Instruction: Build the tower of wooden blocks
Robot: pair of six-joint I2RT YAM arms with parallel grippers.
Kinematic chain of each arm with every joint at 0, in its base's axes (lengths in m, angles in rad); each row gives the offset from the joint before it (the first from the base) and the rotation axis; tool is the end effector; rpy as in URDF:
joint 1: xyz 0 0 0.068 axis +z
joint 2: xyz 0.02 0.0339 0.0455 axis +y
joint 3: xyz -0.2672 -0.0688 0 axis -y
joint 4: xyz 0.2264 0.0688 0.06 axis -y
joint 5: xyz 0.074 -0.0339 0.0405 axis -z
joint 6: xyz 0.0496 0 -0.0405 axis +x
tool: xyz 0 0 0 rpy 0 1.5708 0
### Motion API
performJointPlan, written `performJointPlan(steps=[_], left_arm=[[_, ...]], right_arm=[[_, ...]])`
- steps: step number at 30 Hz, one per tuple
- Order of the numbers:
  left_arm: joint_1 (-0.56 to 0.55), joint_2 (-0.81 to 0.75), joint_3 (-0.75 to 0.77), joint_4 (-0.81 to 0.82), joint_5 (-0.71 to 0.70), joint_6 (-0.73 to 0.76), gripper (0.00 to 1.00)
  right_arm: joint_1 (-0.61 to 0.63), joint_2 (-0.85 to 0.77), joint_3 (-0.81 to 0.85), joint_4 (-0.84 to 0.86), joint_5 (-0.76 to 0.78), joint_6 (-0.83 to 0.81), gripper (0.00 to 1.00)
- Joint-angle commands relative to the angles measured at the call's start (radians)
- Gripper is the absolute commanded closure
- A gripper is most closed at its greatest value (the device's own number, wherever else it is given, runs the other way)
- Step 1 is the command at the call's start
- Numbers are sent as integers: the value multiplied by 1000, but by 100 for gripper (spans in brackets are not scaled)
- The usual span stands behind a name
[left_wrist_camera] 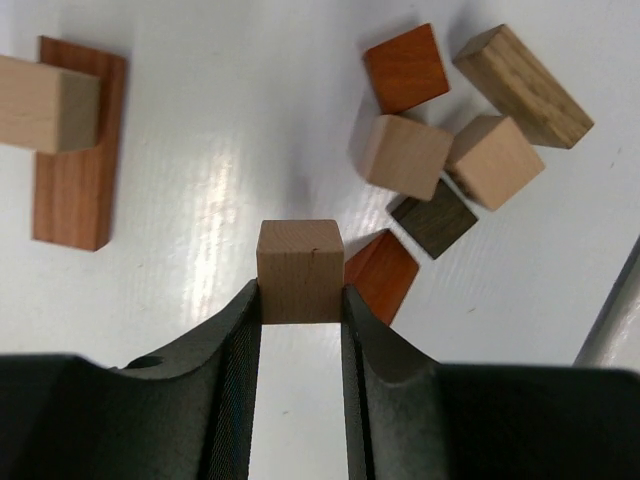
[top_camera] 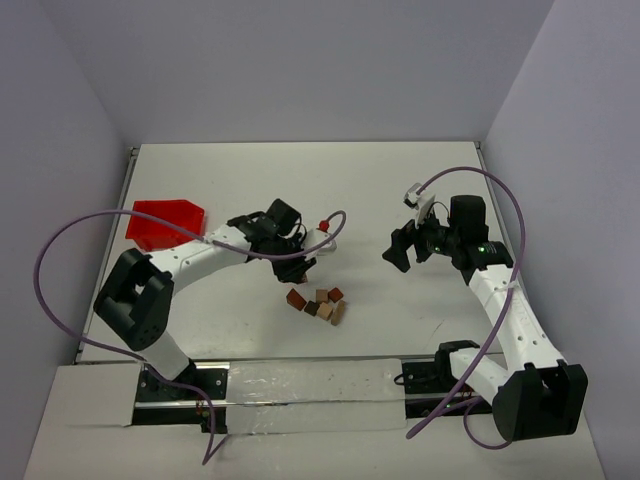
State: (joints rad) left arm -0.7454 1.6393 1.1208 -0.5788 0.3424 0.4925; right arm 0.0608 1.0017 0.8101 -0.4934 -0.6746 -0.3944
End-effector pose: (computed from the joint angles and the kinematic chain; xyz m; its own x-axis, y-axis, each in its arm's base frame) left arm 0.2236 -0.2291 0.2125 -0.2210 0.8101 -0.5431 0.9713 0.2330 -0.0477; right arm 0.1948 0.0429 0.2831 -0.3793 -0.3237 -0.8668 -0.7322 0.6778 0.0672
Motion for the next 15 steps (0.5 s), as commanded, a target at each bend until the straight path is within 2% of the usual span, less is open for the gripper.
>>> performJointPlan(steps=[1,7,15], left_arm=[[77,6,179,-191,125,214,100],[176,100,379,-357,155,392,93],[205,247,542,-393,151,432,88]], right_arm=[[-7,3,-2,32,-14,-12,0],[-8,1,-2,28,-2,-18,0],[-9,-6,-2,19,2,-27,0]])
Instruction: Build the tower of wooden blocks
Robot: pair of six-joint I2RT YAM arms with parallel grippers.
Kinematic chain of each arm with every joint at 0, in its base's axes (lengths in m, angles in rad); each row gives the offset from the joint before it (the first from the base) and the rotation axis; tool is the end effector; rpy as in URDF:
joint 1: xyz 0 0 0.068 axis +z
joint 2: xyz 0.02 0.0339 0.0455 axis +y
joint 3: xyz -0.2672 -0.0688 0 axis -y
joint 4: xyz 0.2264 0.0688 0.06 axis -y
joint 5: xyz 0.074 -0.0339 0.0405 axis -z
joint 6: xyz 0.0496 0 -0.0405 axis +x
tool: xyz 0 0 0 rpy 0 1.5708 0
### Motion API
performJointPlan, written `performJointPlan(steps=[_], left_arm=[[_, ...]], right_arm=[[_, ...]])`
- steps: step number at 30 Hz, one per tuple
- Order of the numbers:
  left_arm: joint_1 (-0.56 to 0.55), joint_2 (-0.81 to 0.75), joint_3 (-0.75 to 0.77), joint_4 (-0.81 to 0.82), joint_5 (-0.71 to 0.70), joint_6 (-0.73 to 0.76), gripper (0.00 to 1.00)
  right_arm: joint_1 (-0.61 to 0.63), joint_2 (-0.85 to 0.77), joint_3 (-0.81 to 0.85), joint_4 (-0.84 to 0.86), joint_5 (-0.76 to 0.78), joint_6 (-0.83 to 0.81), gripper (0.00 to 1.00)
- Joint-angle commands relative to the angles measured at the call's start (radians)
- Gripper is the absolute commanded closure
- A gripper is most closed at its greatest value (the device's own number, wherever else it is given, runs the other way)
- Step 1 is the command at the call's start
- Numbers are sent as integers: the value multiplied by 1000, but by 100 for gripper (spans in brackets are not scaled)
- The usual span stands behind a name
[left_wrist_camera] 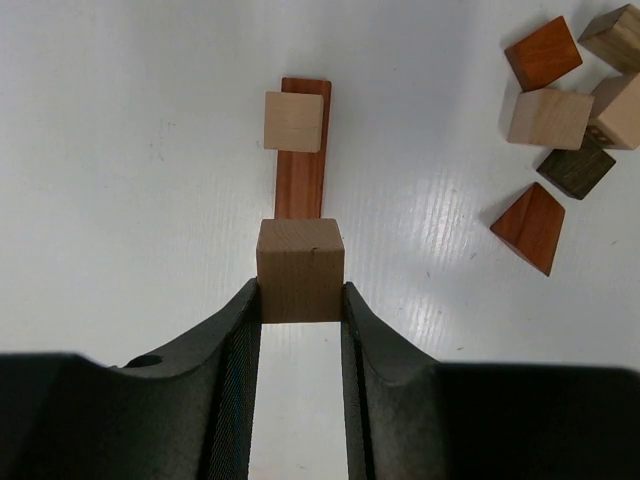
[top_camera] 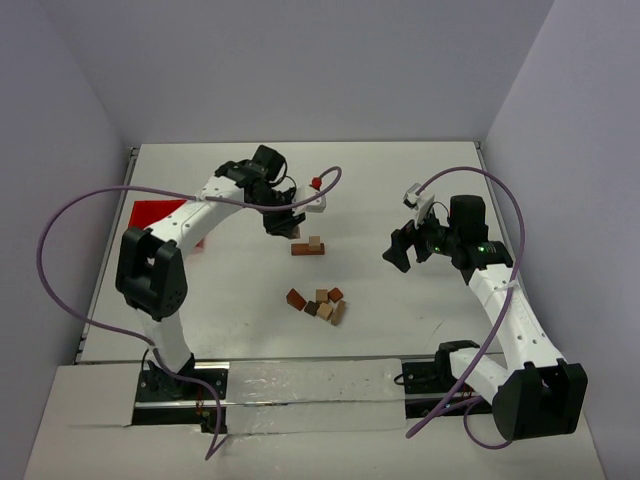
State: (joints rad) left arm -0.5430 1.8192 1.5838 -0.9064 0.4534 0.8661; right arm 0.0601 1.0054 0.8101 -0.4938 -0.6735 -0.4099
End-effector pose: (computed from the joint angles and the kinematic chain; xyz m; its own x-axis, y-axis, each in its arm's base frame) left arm 0.3048 -0.2094 0.2702 -0.0317 0.8190 -0.5729 0.9951 0.0796 0.0588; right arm 0.1954 0.0428 0.2823 -0.3719 -0.3344 -0.8659 -0.7367 0.6739 0.0562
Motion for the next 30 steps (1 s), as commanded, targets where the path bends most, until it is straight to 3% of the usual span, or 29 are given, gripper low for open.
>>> performJointPlan(steps=[1,17,30], left_arm=[[2,76,90,-68,40,57,87],[-2,191,80,-22,38,13,76],[-14,257,155,-56,75,31,71]], right_arm=[[-7,-8,1,18,-1,-13,0],[-8,-7,12,8,-22,-15,0],[-8,-2,14,7,-21,-15,0]])
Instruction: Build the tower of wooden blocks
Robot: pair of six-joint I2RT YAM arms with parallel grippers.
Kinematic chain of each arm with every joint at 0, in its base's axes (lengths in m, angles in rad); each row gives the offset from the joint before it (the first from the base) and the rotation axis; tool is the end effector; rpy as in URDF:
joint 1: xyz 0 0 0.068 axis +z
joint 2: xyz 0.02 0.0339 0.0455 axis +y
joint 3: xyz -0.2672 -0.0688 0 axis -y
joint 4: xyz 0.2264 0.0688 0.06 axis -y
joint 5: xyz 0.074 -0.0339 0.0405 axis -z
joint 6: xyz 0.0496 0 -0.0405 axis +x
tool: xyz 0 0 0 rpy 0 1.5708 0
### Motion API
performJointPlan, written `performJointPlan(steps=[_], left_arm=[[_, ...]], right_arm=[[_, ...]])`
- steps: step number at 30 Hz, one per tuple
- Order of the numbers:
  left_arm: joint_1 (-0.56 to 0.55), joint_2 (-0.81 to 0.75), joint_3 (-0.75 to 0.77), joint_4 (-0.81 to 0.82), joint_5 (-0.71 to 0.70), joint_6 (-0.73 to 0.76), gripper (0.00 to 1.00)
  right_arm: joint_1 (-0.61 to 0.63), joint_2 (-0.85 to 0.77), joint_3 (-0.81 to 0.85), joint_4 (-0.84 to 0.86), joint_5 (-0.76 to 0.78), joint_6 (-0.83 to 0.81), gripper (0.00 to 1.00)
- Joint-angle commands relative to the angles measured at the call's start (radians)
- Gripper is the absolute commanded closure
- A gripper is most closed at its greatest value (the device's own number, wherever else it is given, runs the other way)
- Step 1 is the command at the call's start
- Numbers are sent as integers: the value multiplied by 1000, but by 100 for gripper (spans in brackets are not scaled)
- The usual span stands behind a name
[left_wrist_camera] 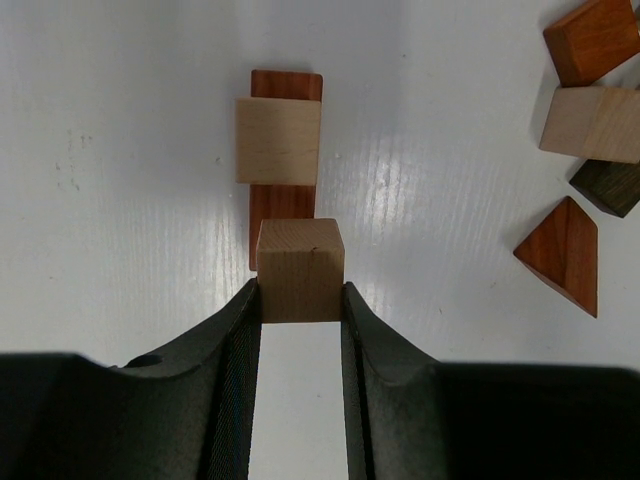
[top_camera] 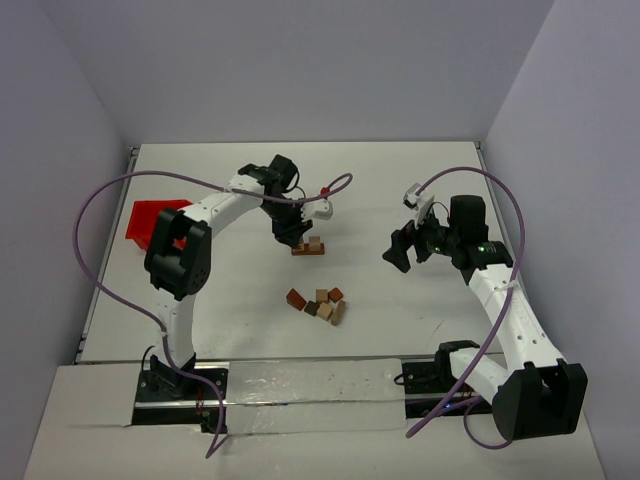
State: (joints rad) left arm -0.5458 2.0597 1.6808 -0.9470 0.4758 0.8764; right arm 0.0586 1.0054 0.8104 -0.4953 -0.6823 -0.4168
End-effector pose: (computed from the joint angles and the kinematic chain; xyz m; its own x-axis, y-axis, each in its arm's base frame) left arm 0.3358 -0.2305 0.2068 -0.1031 0.8618 -0.4966 0.9932 0.0623 -0.0981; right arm 0.1952 0.0428 0.2825 -0.3664 -0.3362 -0.8676 -0.7427 0.6673 0.0550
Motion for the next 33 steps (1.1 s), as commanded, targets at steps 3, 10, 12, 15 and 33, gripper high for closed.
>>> performJointPlan(steps=[3,10,12,15,33], left_arm=[[-14,22,59,-12,47,22,69],[-15,40,75,-13,47,21,65],[-16,46,80,-13,44,20,64],[-17,60,87,-15,41,19,64],[-27,105,132,-22,34,6,62]], right_arm=[[-6,-1,15,8,-15,-7,0],[-6,4,15,8,-16,-7,0],[-6,4,15,8,-14,-7,0],[-6,4,13,6,-16,-7,0],[-5,8,15,6,-22,-7,0]])
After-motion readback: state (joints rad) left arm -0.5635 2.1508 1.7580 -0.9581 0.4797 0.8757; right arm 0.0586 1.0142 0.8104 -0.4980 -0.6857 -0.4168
